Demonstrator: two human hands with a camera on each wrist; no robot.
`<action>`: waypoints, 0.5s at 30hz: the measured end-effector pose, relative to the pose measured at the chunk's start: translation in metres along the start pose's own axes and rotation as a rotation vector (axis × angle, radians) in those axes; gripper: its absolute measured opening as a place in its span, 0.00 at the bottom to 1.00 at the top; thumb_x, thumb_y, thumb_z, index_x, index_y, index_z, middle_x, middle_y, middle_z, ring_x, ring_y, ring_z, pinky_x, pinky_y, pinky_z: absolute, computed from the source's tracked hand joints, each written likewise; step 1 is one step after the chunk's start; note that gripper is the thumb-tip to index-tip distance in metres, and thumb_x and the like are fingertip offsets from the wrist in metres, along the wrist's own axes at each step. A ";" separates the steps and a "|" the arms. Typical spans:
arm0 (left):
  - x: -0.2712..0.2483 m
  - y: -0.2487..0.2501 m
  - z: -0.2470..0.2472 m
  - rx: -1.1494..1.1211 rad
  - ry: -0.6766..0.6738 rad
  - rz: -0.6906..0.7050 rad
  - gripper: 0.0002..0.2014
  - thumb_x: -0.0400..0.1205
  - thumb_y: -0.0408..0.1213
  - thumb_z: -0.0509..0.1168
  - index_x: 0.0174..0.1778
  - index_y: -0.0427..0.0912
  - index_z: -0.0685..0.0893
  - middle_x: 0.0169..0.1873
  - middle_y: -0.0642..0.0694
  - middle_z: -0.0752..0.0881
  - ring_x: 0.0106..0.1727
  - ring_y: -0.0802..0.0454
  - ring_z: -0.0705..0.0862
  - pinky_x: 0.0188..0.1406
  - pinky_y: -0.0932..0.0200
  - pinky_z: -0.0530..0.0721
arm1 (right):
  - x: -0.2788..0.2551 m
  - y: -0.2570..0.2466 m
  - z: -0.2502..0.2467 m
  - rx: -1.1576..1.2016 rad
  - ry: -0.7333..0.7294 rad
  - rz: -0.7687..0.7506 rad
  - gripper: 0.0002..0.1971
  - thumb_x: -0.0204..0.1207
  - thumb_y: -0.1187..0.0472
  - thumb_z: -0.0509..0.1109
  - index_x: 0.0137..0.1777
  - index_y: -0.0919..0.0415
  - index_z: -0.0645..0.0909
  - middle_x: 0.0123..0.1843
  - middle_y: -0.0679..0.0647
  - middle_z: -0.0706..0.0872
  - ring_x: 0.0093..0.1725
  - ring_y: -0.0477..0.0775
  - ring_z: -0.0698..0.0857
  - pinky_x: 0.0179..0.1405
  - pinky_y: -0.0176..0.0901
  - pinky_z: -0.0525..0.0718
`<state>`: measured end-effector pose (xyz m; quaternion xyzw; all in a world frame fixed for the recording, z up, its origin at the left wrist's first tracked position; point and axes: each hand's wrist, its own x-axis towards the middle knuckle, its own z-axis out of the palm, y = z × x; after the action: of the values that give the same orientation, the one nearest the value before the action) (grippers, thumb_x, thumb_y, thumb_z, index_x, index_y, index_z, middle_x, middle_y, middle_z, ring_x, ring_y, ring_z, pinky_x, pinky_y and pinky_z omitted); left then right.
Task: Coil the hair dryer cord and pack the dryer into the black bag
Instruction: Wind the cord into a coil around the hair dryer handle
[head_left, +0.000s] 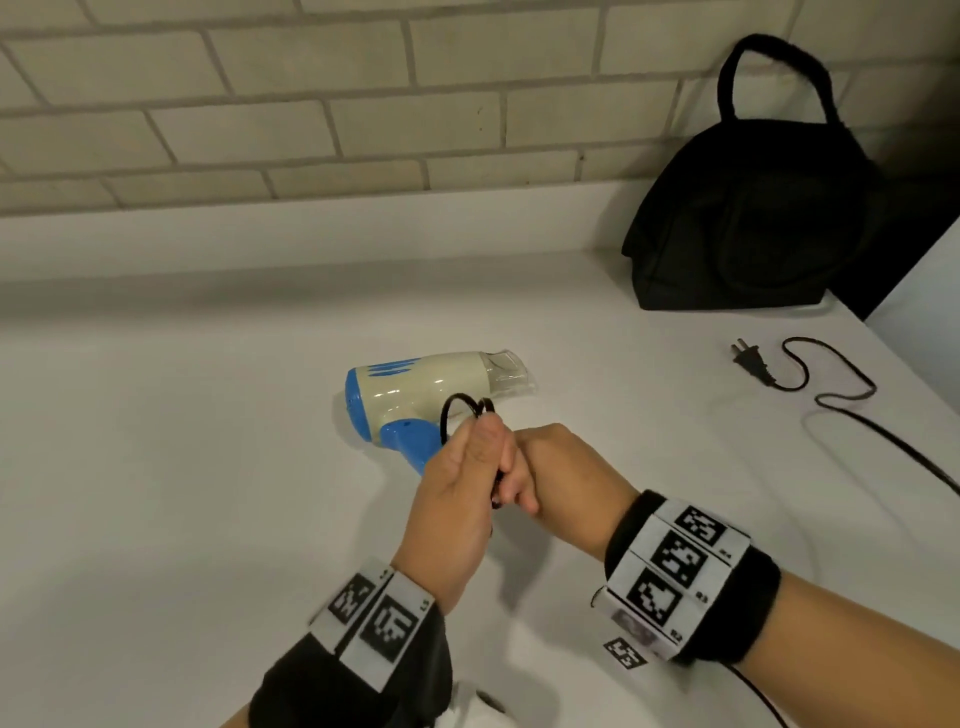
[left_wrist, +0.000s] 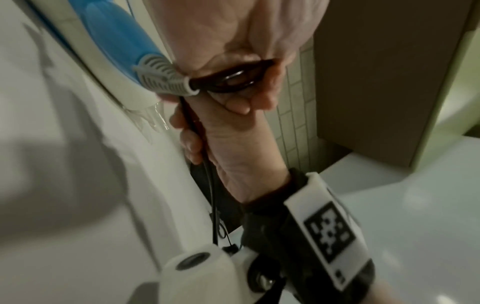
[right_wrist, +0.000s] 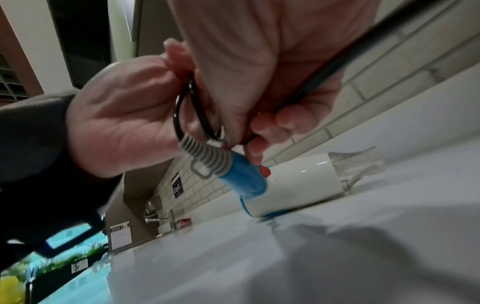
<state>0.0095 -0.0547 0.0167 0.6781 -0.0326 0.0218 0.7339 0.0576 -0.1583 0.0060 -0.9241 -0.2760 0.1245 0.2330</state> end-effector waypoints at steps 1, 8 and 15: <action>-0.001 -0.004 0.000 0.023 0.014 0.014 0.19 0.76 0.51 0.48 0.20 0.56 0.73 0.18 0.54 0.77 0.26 0.59 0.77 0.29 0.71 0.75 | -0.003 0.001 -0.002 -0.025 -0.020 0.011 0.17 0.75 0.62 0.63 0.25 0.55 0.66 0.36 0.58 0.80 0.38 0.59 0.80 0.36 0.45 0.73; -0.002 -0.017 -0.015 0.110 0.112 0.002 0.23 0.76 0.57 0.53 0.33 0.39 0.78 0.33 0.64 0.85 0.41 0.66 0.80 0.44 0.77 0.77 | -0.031 0.003 -0.002 -0.005 -0.264 -0.132 0.12 0.79 0.69 0.55 0.60 0.59 0.73 0.46 0.52 0.73 0.44 0.51 0.73 0.47 0.43 0.73; -0.013 -0.017 -0.008 0.390 -0.076 0.108 0.14 0.78 0.50 0.53 0.35 0.48 0.77 0.29 0.53 0.80 0.32 0.62 0.79 0.30 0.76 0.75 | -0.035 0.001 -0.022 -0.273 -0.126 -0.156 0.10 0.80 0.62 0.54 0.57 0.57 0.74 0.56 0.56 0.82 0.55 0.61 0.80 0.45 0.48 0.75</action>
<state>-0.0025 -0.0477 -0.0021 0.8051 -0.0918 0.0414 0.5845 0.0373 -0.1866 0.0276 -0.9132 -0.3755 0.1252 0.0965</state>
